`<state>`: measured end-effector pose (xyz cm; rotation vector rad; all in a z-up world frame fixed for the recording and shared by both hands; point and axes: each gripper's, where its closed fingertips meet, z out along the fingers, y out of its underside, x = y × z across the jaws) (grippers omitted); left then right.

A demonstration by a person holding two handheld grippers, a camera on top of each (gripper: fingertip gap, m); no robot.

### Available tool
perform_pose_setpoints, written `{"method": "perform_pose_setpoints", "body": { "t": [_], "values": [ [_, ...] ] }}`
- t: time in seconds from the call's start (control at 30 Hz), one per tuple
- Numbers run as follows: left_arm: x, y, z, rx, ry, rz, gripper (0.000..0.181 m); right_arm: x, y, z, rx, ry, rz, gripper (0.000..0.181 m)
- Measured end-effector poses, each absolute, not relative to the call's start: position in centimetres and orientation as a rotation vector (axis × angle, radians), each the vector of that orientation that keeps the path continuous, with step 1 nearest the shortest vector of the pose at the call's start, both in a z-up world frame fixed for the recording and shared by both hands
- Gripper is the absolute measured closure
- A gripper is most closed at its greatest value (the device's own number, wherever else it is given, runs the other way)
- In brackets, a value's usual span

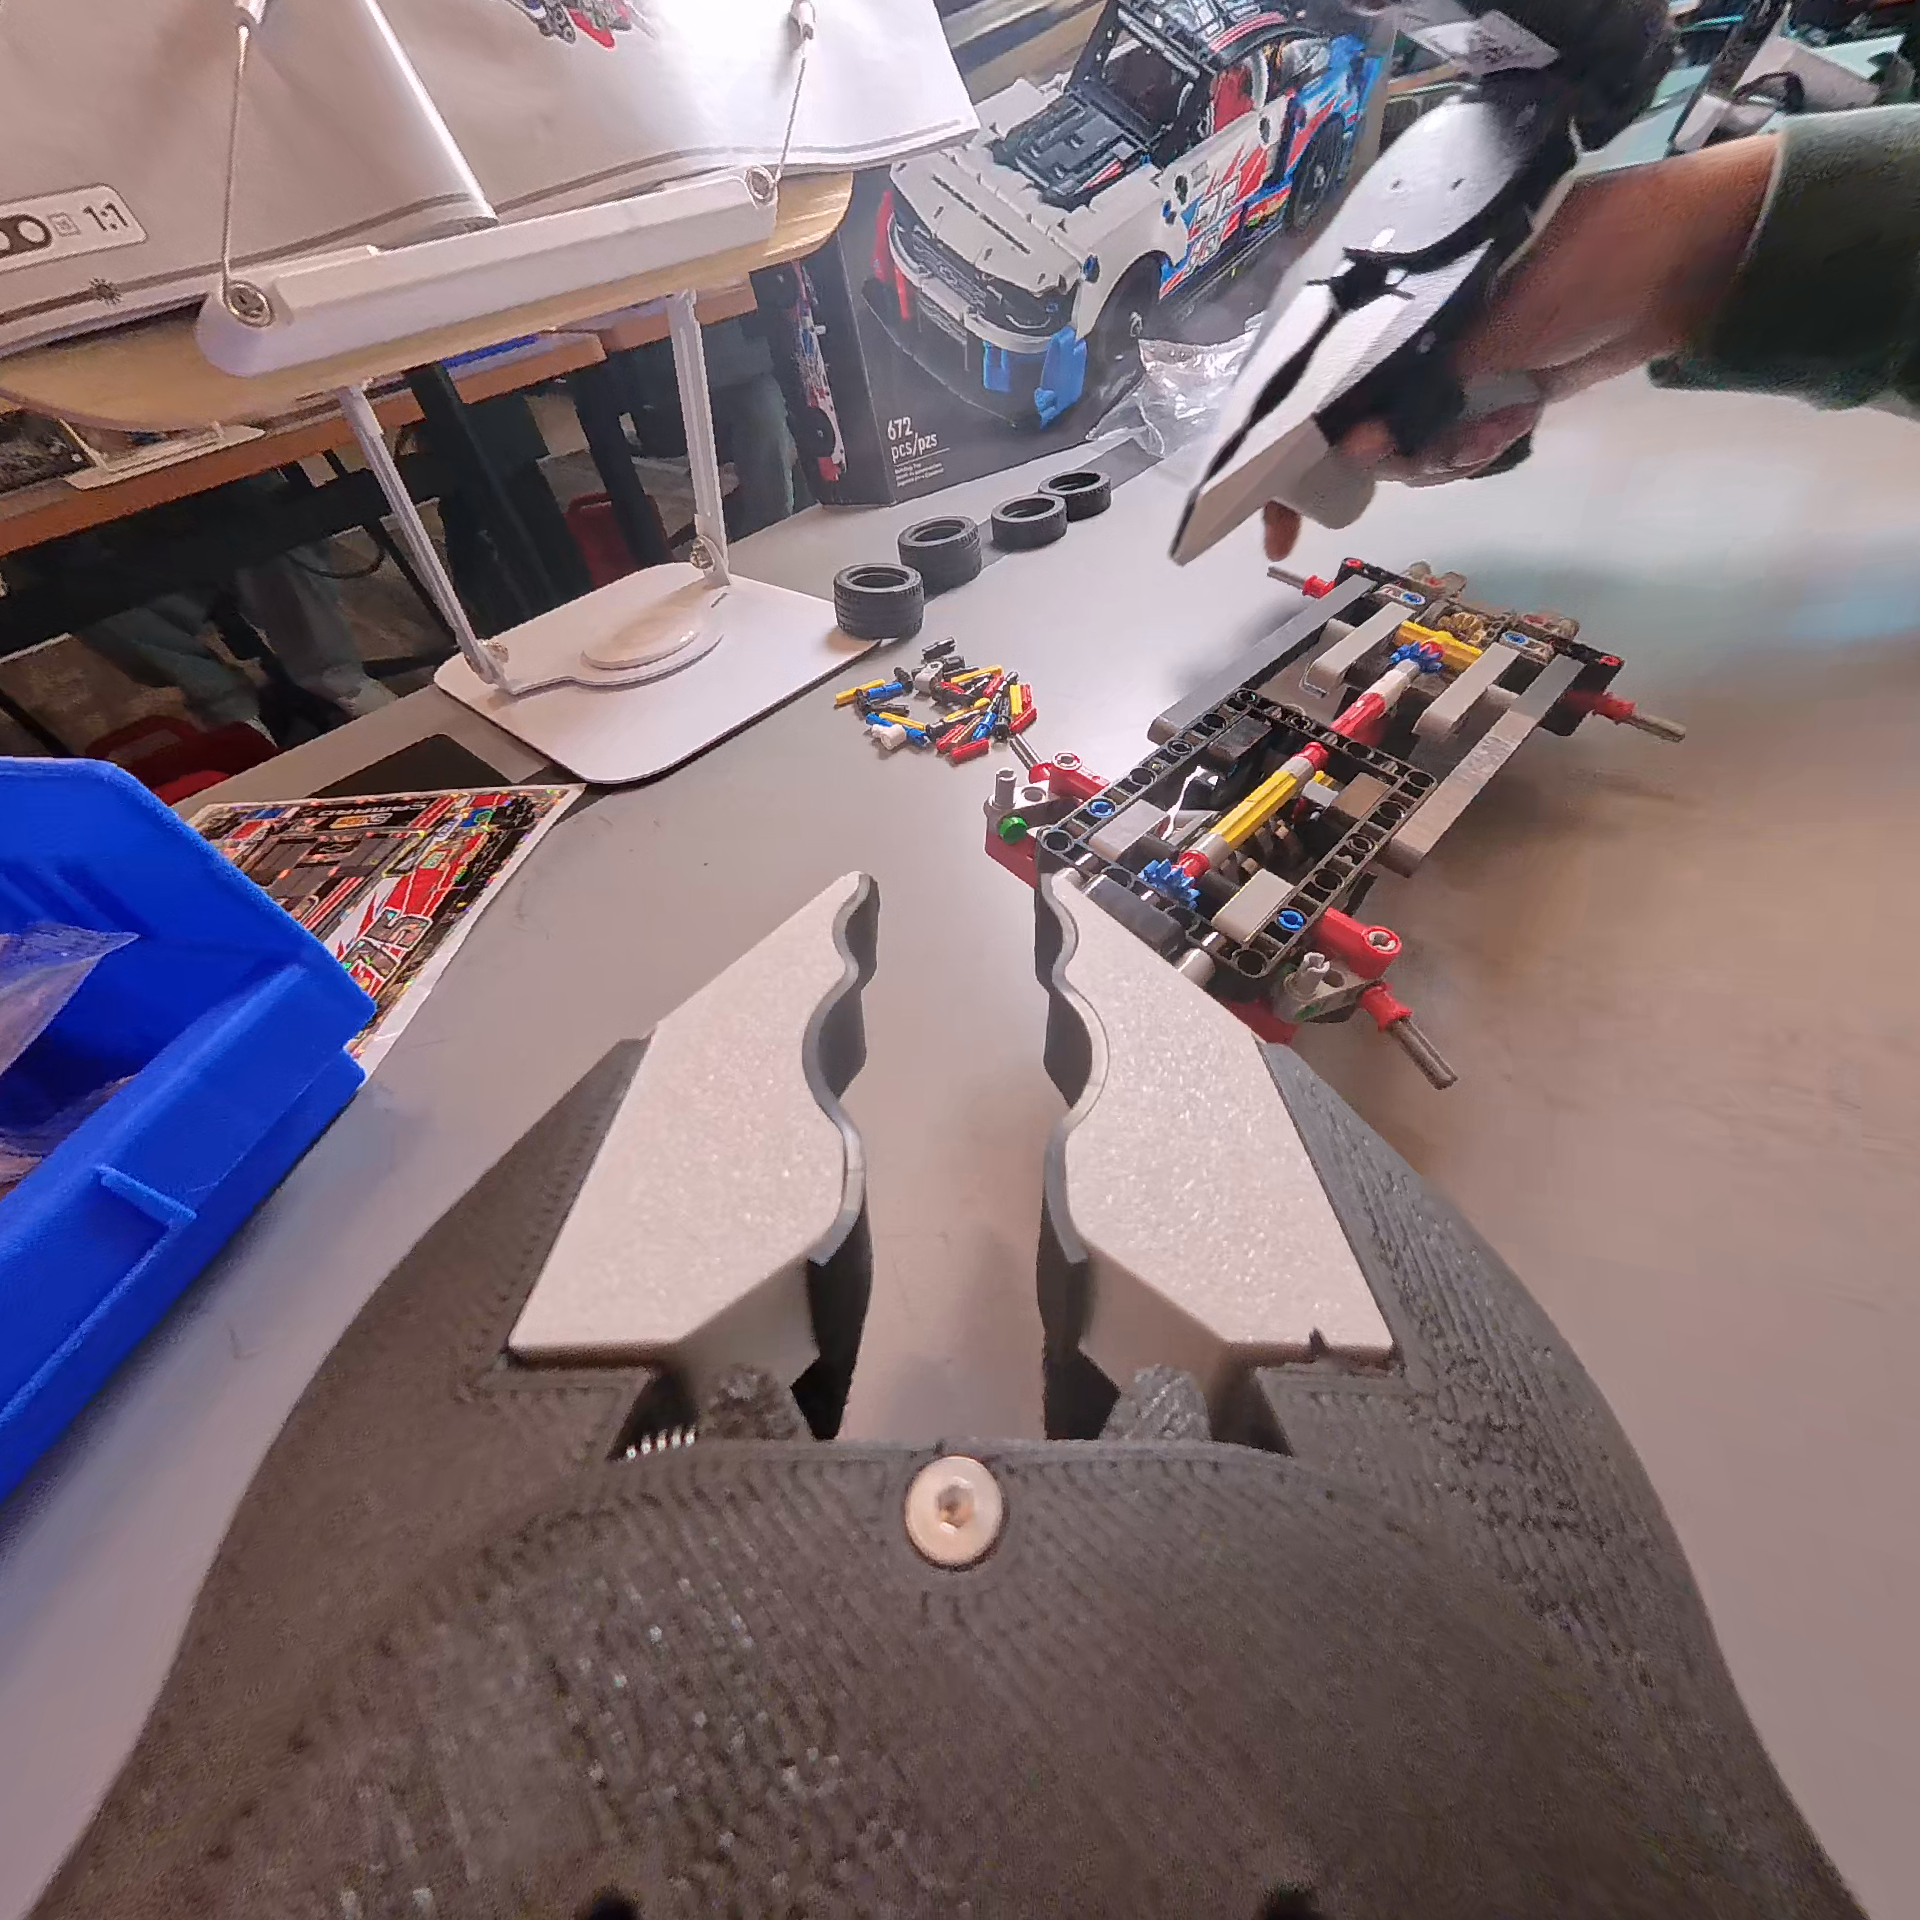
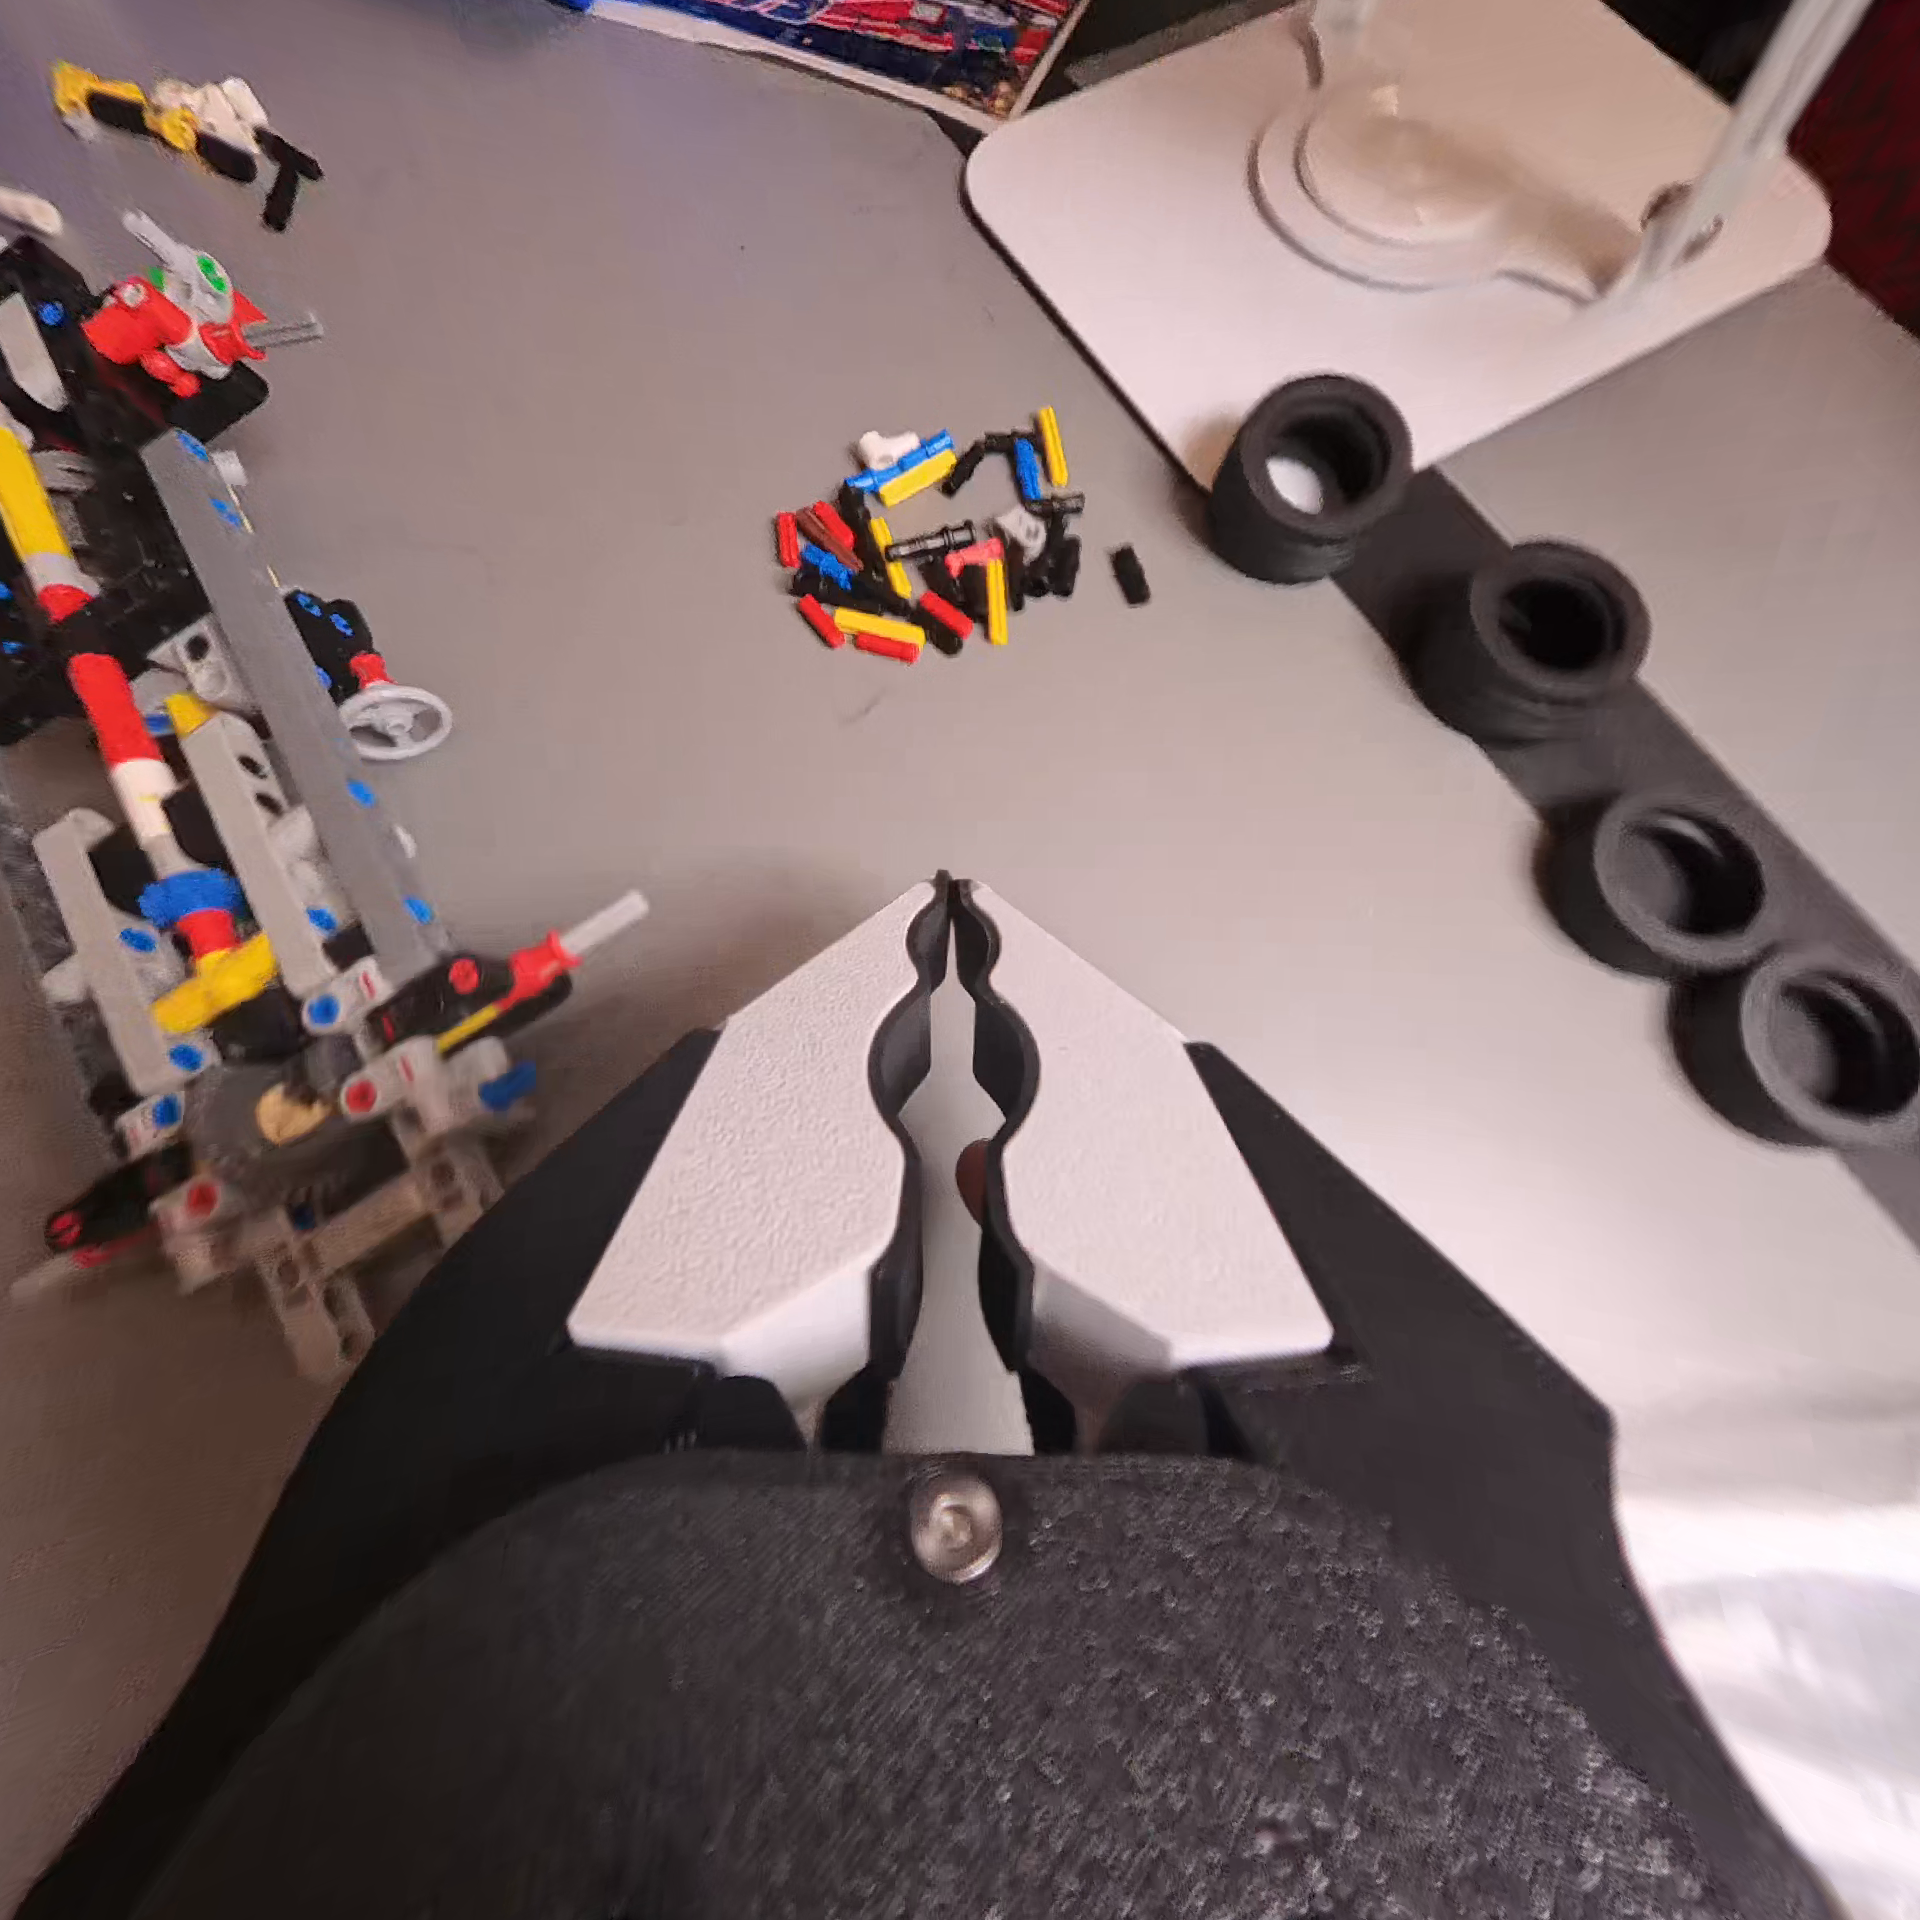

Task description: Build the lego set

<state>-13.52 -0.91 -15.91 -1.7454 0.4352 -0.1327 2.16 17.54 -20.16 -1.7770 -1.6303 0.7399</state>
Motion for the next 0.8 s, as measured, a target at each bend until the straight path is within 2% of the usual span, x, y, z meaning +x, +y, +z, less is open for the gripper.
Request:
{"method": "perform_pose_setpoints", "body": {
  "t": [0.13, 0.33, 0.67, 0.8],
  "values": [
    [-13.8, -0.9, -15.9, -1.746, 0.426, -0.129, 0.152, -3.0, 17.0, -20.5, -1.655, -1.778, 0.699, 0.180],
    [-14.1, -0.9, -15.8, -1.744, 0.419, -0.140, 0.152, -7.6, 17.7, -22.1, -1.429, -2.070, 0.547, 0.167],
    [-13.9, -1.0, -15.6, -1.740, 0.426, -0.165, 0.152, -8.8, 17.9, -23.1, -1.279, -2.416, 0.529, 0.167],
    [-13.9, -1.0, -15.5, -1.737, 0.423, -0.167, 0.152, -8.9, 17.8, -23.4, -1.338, -2.422, 0.543, 0.179]
  ]
}}
